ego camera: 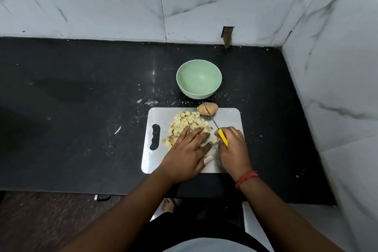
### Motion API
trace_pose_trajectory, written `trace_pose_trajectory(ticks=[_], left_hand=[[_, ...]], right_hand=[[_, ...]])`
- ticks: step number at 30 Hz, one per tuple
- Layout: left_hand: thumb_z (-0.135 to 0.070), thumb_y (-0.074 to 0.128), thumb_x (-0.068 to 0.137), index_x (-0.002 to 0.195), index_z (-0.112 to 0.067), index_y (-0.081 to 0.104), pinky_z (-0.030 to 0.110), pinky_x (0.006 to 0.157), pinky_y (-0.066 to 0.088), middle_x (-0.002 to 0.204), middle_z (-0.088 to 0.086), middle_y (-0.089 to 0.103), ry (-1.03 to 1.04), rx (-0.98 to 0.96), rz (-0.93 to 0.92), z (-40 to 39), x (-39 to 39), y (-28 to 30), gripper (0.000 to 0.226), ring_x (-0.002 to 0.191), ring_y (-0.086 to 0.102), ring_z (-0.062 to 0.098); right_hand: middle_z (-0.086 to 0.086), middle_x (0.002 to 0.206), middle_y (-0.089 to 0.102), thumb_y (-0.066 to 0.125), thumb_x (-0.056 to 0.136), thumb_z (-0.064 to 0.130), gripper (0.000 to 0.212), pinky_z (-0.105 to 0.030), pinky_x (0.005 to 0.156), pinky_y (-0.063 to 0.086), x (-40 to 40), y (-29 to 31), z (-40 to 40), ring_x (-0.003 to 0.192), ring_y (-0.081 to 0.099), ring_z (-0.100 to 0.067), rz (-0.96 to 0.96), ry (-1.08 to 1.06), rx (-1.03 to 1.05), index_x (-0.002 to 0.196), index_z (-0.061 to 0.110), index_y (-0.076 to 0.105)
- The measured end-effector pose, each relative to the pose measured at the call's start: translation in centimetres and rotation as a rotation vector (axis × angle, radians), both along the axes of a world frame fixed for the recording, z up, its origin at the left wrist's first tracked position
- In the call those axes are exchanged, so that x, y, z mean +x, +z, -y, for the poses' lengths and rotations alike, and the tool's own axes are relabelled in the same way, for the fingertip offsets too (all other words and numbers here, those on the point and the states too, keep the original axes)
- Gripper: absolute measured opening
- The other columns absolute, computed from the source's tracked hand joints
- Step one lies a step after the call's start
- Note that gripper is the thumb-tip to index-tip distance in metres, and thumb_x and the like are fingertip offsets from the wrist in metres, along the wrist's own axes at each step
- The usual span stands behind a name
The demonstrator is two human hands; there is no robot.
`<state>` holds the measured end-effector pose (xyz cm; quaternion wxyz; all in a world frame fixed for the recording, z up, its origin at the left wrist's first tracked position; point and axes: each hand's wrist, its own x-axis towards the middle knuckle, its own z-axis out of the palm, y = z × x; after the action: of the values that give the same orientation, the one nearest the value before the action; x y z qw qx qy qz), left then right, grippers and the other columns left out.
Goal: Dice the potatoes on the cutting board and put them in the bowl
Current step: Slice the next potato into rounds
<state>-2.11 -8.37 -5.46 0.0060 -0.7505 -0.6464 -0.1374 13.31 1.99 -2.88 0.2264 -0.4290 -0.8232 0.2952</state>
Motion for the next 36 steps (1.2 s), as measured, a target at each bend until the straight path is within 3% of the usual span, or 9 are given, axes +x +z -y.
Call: trace_pose_trajectory(ticks=[5,9,12,18,25,28,31,36], left_hand=[[-0.053,0.03,0.108,0.133,-0.015,0.067,0.057,0.124,0.016,0.136,0.006,0.06,-0.014,0.006,-0.032,-0.4,0.0,0.1,0.059,0.14,0.043,0.031],[-0.05,0.03,0.107,0.126,-0.014,0.071,0.059,0.123,0.018,0.133,0.007,0.062,-0.005,0.04,-0.023,0.4,-1.0,0.0,0.057,0.136,0.047,0.03],[-0.043,0.044,0.105,0.127,-0.016,0.07,0.06,0.121,0.021,0.135,0.009,0.061,-0.022,0.061,-0.04,1.3,-1.7,-0.7,0.044,0.135,0.049,0.031],[-0.035,0.065,0.097,0.128,-0.02,0.069,0.057,0.122,0.023,0.136,0.013,0.058,0.039,0.097,-0.01,1.3,-2.3,-1.0,0.034,0.133,0.049,0.033],[-0.045,0.036,0.108,0.132,-0.012,0.064,0.054,0.123,0.023,0.138,0.012,0.056,0.11,0.081,0.088,1.9,-3.0,-0.6,0.049,0.133,0.048,0.029],[-0.041,0.04,0.107,0.133,-0.009,0.062,0.053,0.124,0.021,0.137,0.01,0.055,0.214,0.08,0.17,2.0,-3.5,-0.5,0.047,0.134,0.049,0.028],[-0.042,0.035,0.108,0.132,-0.007,0.061,0.05,0.125,0.021,0.135,0.01,0.055,0.296,0.08,0.246,1.7,-3.9,-0.1,0.05,0.133,0.049,0.026],[-0.05,0.025,0.108,0.137,-0.009,0.057,0.049,0.125,0.02,0.144,0.01,0.049,0.387,0.043,0.37,0.8,-4.7,0.8,0.06,0.138,0.042,0.025]], right_hand=[[-0.001,0.107,0.061,0.061,0.083,-0.002,0.03,-0.03,0.087,0.044,0.4,-0.7,-0.5,0.099,0.05,-0.022,0.133,0.055,0.029,0.107,0.015,0.066],[-0.001,0.109,0.059,0.063,0.081,-0.003,0.031,-0.031,0.089,0.044,0.3,-0.6,-1.1,0.1,0.05,-0.022,0.115,0.033,0.048,0.107,0.014,0.067],[0.0,0.11,0.052,0.063,0.084,-0.003,0.028,-0.029,0.094,0.044,0.3,-0.9,-0.9,0.105,0.046,-0.019,0.117,0.001,0.007,0.108,0.012,0.067],[-0.001,0.114,0.051,0.061,0.089,0.005,0.03,-0.025,0.097,0.039,-1.7,-1.2,-0.6,0.108,0.046,-0.019,0.164,0.142,-0.015,0.118,0.012,0.064],[-0.001,0.113,0.051,0.06,0.089,0.0,0.02,-0.025,0.093,0.042,-2.0,-1.1,-1.9,0.107,0.049,-0.022,0.014,-0.082,0.035,0.105,0.009,0.066],[0.0,0.116,0.052,0.057,0.091,0.003,0.023,-0.036,0.097,0.047,-3.2,-1.2,-1.7,0.109,0.052,-0.021,0.013,-0.015,-0.063,0.112,0.01,0.065],[0.003,0.121,0.053,0.053,0.095,0.007,0.028,-0.033,0.102,0.044,-4.0,-1.0,-0.7,0.114,0.052,-0.016,0.0,0.076,-0.091,0.122,0.012,0.061],[0.005,0.109,0.053,0.052,0.093,0.002,0.022,-0.036,0.094,0.049,-3.8,-0.1,-1.1,0.105,0.056,-0.016,-0.137,-0.079,-0.096,0.105,0.016,0.064]])
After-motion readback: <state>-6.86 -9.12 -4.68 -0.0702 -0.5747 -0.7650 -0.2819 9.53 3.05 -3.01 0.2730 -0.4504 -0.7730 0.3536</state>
